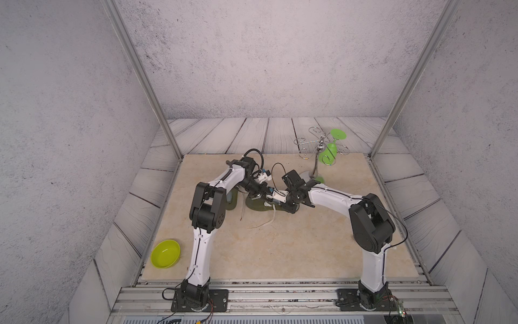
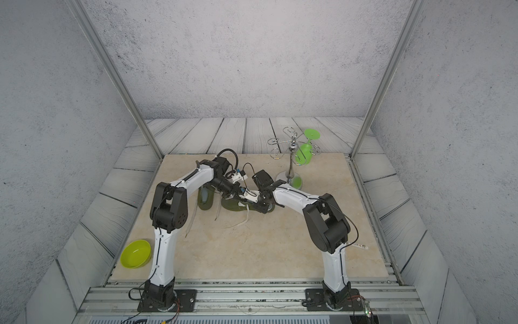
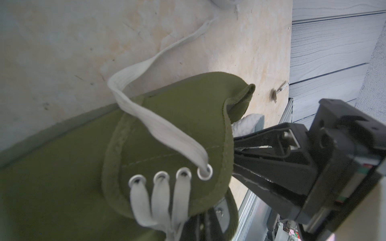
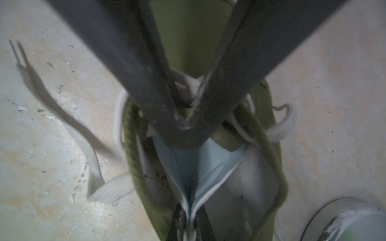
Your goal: Insert the insole into the shoe
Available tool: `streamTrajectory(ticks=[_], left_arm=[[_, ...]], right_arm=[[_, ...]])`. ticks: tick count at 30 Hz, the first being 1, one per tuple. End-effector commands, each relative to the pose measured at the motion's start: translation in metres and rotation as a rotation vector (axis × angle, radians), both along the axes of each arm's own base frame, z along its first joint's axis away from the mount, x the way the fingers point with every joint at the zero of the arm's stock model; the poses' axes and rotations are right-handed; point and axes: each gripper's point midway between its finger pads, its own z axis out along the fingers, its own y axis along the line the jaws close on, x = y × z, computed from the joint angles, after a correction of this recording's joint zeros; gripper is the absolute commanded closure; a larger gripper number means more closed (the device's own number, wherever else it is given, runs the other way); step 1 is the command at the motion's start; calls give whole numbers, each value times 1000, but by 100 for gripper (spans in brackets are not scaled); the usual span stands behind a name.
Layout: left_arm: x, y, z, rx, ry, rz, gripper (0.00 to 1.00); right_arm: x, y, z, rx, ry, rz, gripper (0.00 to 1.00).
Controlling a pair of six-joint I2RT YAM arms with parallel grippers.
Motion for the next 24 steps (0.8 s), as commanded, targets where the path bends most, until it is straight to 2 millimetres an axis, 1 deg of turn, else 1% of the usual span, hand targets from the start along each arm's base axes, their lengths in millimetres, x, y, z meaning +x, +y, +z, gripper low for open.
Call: streamTrajectory(ticks=[1, 4, 7, 9, 11, 14, 15, 17, 20, 22, 24], left_arm=[[-8, -3, 16, -67, 27, -25, 100], [-7, -4, 25, -93, 8, -23, 100], [-11, -4, 32, -109, 11, -38, 100], [-15, -2, 32, -97, 20, -53, 100], [-15, 0, 28, -81, 23, -57, 100], [-16, 1, 23, -71, 37, -65, 100], [-16, 1, 23, -70, 38, -68, 100], [-14, 0, 23, -71, 35, -70, 100], [-11, -1, 24, -78, 33, -76, 100], [-10, -2, 22, -78, 36, -78, 100], [-9, -2, 20, -79, 43, -79, 100]], right_arm=[[6, 6, 21, 18, -45, 17, 91], [-9, 4, 32, 63, 0, 26, 92], [-24, 6, 33, 88, 80, 44, 92], [-25, 8, 31, 98, 87, 44, 93], [-20, 8, 27, 87, 59, 53, 93], [-4, 3, 24, 19, 13, 57, 94], [1, 1, 25, 4, -3, 59, 95], [11, 2, 31, 29, -27, 60, 95], [20, 10, 31, 55, -84, 101, 95], [24, 20, 33, 93, -86, 117, 95], [26, 28, 31, 120, -77, 127, 95]])
